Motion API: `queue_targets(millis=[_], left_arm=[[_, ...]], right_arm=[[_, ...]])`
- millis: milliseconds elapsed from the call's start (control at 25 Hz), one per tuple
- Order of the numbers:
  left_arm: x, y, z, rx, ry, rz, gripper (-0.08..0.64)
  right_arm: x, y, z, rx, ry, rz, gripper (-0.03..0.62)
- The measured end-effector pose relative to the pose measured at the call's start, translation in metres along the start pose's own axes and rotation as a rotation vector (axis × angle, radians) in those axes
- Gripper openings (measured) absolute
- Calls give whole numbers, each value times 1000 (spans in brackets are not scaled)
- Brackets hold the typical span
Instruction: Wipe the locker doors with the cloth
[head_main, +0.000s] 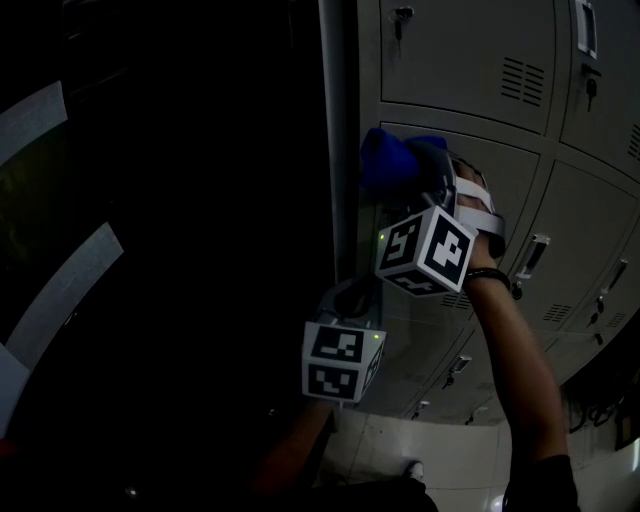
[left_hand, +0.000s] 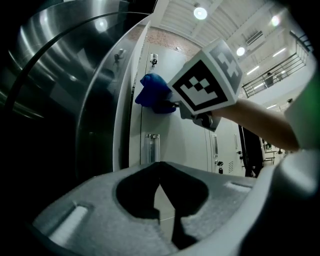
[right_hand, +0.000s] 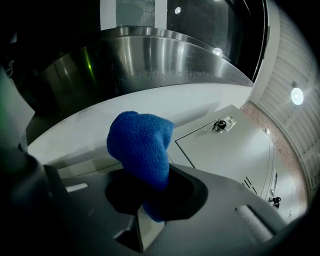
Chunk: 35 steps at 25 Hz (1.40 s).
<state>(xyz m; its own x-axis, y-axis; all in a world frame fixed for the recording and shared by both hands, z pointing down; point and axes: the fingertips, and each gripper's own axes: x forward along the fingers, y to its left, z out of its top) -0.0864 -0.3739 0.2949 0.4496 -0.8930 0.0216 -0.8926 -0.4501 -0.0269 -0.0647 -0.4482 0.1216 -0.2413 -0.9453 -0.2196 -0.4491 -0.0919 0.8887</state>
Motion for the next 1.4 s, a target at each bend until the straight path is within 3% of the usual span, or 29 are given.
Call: queue_targets(millis=[560, 840, 1400], left_arm=[[-3, -2, 0, -7, -9, -8, 5], [-4, -4, 2, -2, -11, -24, 5], [-2, -4, 4, 36, -9, -4, 5]], right_arm=[[-25, 88, -39, 39, 8, 146, 69], [-39, 121, -66, 122, 7, 219, 69], [-69, 203, -104, 143, 44, 342, 69]])
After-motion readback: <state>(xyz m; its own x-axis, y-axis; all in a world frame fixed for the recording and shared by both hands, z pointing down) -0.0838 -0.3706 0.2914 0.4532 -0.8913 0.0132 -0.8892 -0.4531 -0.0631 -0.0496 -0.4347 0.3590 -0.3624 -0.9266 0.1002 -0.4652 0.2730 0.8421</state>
